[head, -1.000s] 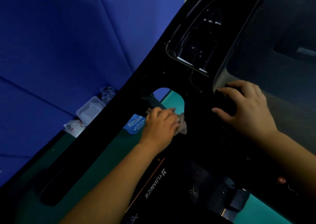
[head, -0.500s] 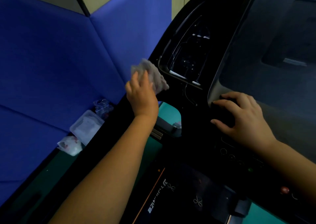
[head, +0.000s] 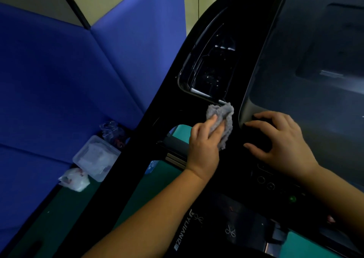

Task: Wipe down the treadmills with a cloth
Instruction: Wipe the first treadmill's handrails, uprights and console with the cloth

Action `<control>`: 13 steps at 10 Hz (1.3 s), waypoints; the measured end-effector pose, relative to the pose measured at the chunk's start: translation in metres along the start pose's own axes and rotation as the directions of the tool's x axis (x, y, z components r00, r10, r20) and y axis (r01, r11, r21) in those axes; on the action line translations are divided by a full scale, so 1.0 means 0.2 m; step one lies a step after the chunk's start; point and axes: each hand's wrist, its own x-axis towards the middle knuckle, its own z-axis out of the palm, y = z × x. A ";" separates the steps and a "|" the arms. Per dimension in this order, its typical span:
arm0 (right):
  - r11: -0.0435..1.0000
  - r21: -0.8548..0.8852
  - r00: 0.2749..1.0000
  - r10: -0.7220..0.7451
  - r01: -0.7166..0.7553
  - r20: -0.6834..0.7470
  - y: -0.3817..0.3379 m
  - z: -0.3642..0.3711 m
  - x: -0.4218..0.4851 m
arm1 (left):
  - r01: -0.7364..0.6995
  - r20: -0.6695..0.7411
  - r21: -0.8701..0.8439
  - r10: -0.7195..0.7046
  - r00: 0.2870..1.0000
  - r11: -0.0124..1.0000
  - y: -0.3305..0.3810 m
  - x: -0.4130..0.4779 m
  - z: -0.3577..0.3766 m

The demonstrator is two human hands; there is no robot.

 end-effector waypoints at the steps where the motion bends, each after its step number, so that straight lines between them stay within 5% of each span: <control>1: 1.000 0.004 1.000 0.004 -0.004 -0.001 0.00 0.00 0.00 | -0.131 0.085 0.043 0.127 0.988 0.990 -0.04 0.00 -0.07; 2: 1.000 -0.001 1.000 0.002 -0.002 -0.003 -0.01 0.00 0.00 | -0.189 0.140 0.149 0.168 0.976 0.971 -0.11 0.13 -0.13; 3: 1.000 -0.002 1.000 -0.004 0.004 -0.016 0.00 0.01 0.00 | 0.003 0.069 0.217 -0.019 0.997 0.976 -0.13 0.25 -0.16; 4: 1.000 -0.004 1.000 -0.002 0.002 -0.030 -0.01 0.01 0.00 | 0.098 0.160 0.116 -0.116 0.980 0.988 -0.02 0.15 -0.14; 6: 1.000 -0.017 0.999 -0.008 0.008 -0.033 -0.01 0.00 0.00 | 0.090 0.251 -0.004 -0.086 0.964 0.996 0.05 -0.17 -0.13; 7: 0.999 -0.029 0.999 -0.017 0.016 -0.039 -0.01 0.00 0.00 | 0.283 0.237 -0.231 -0.228 0.944 0.931 0.08 -0.20 -0.23; 8: 0.999 -0.035 0.998 -0.027 0.025 -0.053 -0.01 0.01 -0.01 | 0.712 0.140 -0.391 -0.727 0.672 0.583 0.05 -0.08 -0.26; 9: 0.999 -0.040 0.997 -0.032 0.029 -0.064 -0.01 0.02 -0.01 | 0.843 0.197 -0.440 -0.882 0.428 0.311 -0.02 0.09 -0.18; 10: 0.999 -0.039 0.999 -0.021 0.019 -0.050 -0.02 0.01 -0.01 | 0.912 0.350 -0.394 -0.899 0.264 0.114 0.02 0.22 -0.05; 12: 0.999 -0.047 0.999 -0.017 0.015 -0.048 -0.01 0.01 -0.01 | 0.921 0.484 -0.096 -0.791 0.374 0.377 0.18 0.13 -0.09; 13: 0.999 -0.034 0.998 -0.022 0.020 -0.052 -0.01 0.02 -0.01 | 0.923 0.447 -0.299 -0.819 0.359 0.241 0.14 0.18 -0.14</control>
